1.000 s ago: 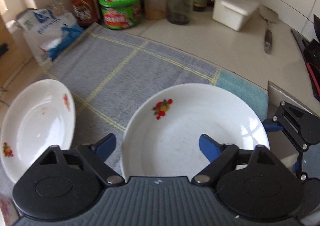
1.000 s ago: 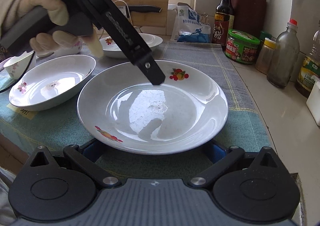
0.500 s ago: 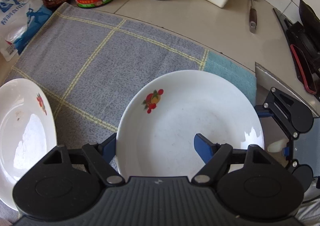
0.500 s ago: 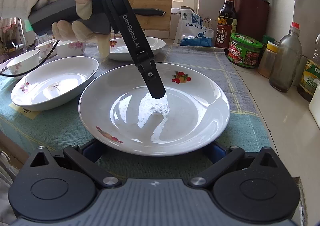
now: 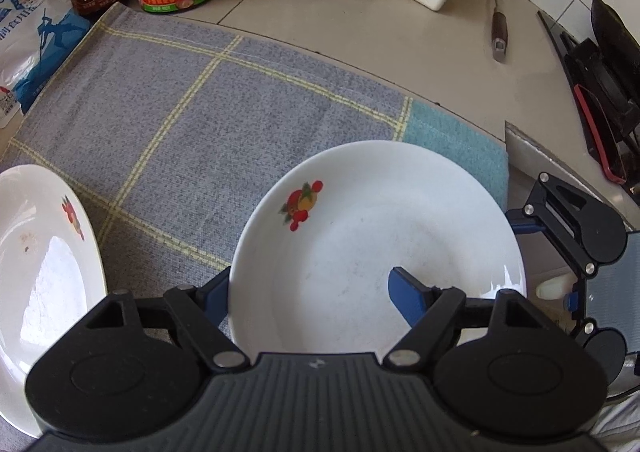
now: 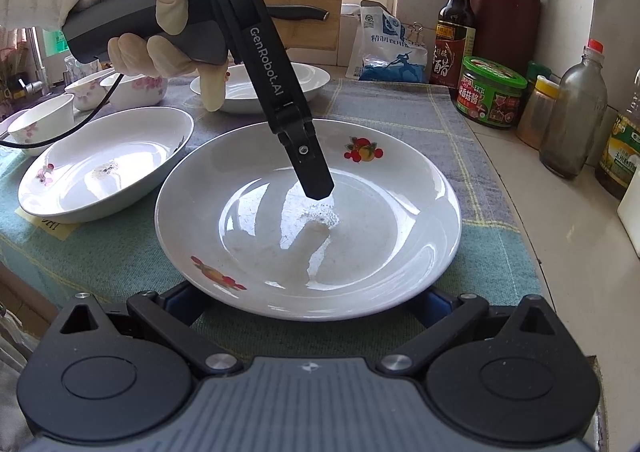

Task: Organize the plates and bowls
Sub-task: 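Lift the white plate off the towel with the left gripper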

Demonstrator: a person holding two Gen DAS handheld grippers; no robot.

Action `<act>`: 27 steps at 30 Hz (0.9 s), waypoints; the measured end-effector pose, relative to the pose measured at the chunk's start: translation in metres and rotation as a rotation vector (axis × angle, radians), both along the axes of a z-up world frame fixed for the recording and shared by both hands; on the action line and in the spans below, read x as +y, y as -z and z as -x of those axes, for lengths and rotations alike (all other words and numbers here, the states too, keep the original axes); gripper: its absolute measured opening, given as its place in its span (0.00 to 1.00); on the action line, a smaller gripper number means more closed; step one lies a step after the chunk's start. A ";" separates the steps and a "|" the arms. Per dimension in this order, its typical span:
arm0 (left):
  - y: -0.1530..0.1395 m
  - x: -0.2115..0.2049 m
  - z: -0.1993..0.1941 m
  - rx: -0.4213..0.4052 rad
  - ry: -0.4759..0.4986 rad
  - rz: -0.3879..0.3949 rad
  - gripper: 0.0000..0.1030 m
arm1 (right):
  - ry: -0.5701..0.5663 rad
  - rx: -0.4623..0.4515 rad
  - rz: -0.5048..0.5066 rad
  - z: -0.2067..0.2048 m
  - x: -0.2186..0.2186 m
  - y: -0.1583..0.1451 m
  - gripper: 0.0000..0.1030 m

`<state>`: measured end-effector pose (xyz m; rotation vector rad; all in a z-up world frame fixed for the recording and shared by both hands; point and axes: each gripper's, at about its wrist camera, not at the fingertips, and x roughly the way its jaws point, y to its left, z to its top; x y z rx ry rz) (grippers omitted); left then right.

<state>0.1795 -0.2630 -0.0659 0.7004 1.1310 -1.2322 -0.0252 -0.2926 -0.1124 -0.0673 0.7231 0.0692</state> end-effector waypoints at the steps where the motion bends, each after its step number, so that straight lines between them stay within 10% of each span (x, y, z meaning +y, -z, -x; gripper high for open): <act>1: -0.001 0.001 0.000 -0.003 0.001 0.010 0.77 | 0.000 -0.002 0.005 -0.001 0.000 -0.001 1.00; 27: -0.016 -0.055 -0.057 -0.038 -0.051 0.080 0.77 | -0.044 -0.008 0.056 -0.060 -0.061 -0.003 1.00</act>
